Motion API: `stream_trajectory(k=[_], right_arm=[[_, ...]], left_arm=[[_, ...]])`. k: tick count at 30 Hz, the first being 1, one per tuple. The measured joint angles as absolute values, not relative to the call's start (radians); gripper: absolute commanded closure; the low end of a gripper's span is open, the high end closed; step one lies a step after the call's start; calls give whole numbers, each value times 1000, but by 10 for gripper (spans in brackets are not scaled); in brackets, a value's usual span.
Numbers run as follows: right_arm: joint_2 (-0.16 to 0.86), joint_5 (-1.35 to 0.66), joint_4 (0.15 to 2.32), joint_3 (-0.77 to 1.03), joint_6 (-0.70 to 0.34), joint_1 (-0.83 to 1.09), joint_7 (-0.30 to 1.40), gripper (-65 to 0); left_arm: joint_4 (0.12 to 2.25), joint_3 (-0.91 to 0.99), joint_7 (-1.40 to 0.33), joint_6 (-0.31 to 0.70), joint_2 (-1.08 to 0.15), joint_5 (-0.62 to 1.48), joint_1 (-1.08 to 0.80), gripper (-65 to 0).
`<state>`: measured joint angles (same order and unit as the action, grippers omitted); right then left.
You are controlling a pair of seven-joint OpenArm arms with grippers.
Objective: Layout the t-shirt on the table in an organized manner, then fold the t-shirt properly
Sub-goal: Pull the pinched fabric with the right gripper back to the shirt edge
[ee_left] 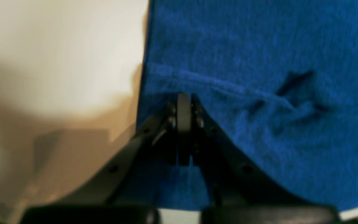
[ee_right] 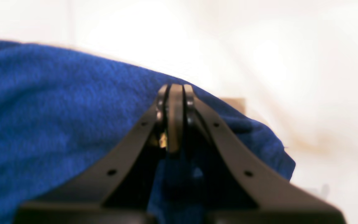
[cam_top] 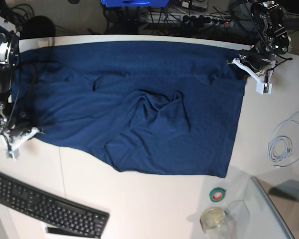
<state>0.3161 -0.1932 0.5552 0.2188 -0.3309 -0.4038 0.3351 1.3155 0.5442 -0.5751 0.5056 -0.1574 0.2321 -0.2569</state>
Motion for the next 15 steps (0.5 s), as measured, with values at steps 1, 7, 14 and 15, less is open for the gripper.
stream_trajectory(k=[1, 7, 14, 15], right_arm=[[319, -192, 555, 219, -302, -404, 336, -14], [329, -190, 559, 219, -287, -402, 340, -14], [302, -181, 933, 223, -274, -249, 366, -21], [297, -183, 1003, 222, -278, -221, 361, -21]], left_arm=[[1304, 544, -563, 509, -159, 236, -256, 0], [1292, 544, -559, 512, -163, 240, -252, 0], [1384, 540, -596, 511, -153, 224, -272, 0], [1417, 542, -595, 511, -153, 223, -286, 0]])
